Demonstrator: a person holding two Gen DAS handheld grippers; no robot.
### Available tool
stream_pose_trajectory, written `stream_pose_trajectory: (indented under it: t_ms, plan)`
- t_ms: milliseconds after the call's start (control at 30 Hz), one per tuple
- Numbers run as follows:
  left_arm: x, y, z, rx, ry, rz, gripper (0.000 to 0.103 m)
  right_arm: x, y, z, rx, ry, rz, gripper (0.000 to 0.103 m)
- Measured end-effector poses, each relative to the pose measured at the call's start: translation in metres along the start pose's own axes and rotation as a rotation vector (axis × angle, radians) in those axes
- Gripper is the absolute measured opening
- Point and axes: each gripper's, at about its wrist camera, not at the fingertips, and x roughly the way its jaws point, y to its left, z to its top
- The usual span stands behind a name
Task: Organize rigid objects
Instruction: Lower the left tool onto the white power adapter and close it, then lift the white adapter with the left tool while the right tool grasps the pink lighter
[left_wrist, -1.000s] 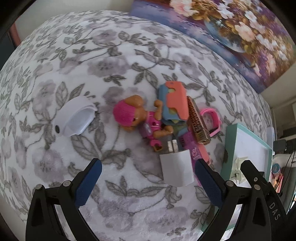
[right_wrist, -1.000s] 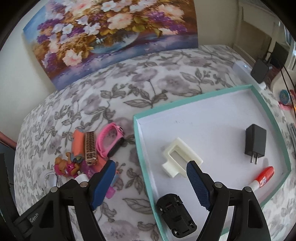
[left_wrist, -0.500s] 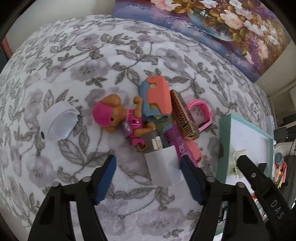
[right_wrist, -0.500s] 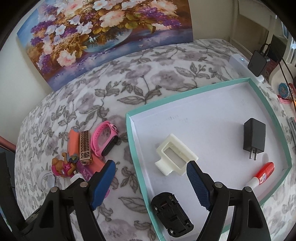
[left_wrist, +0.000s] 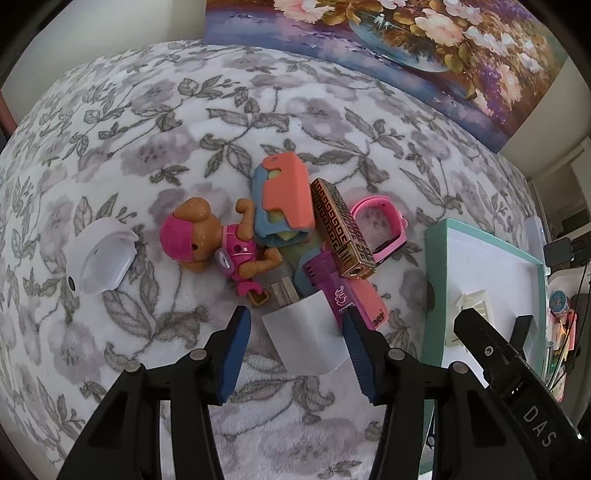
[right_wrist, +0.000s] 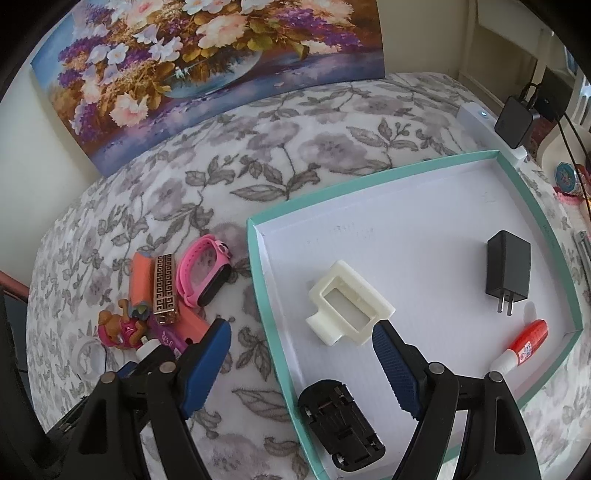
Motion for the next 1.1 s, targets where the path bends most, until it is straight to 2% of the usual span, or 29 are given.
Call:
stream_pose_trajectory:
  t_ms: [267,467,700,733,800,867,1067,1100]
  plan:
    - [-0.001,-0.001,-0.003,0.012,0.009,-0.008,0.05,0.001,-0.002,0.0,0.008,0.002,-0.006,0.082]
    - [-0.005,0.011,-0.004,-0.026,0.025,-0.016,0.05,0.002,-0.001,0.0,0.005,0.006,-0.004,0.082]
    - [-0.012,0.024,-0.004,-0.061,0.002,0.003,0.05,0.003,0.0,-0.001,0.0,0.012,-0.004,0.082]
    - [-0.01,0.022,-0.004,-0.054,0.001,0.009,0.049,0.003,0.001,-0.001,-0.002,0.011,-0.006,0.082]
    - [-0.005,0.017,-0.005,-0.036,0.006,0.016,0.039,0.003,0.001,-0.001,-0.006,0.012,-0.009,0.082]
    - [0.001,0.016,-0.006,-0.037,0.027,0.022,0.036,0.004,0.001,-0.001,-0.006,0.015,-0.011,0.082]
    - [0.003,0.02,-0.007,-0.053,0.034,0.016,0.035,0.006,0.002,-0.001,-0.017,0.022,-0.016,0.082]
    - [0.004,0.021,-0.008,-0.054,0.038,0.014,0.032,0.006,0.003,-0.001,-0.02,0.022,-0.018,0.082]
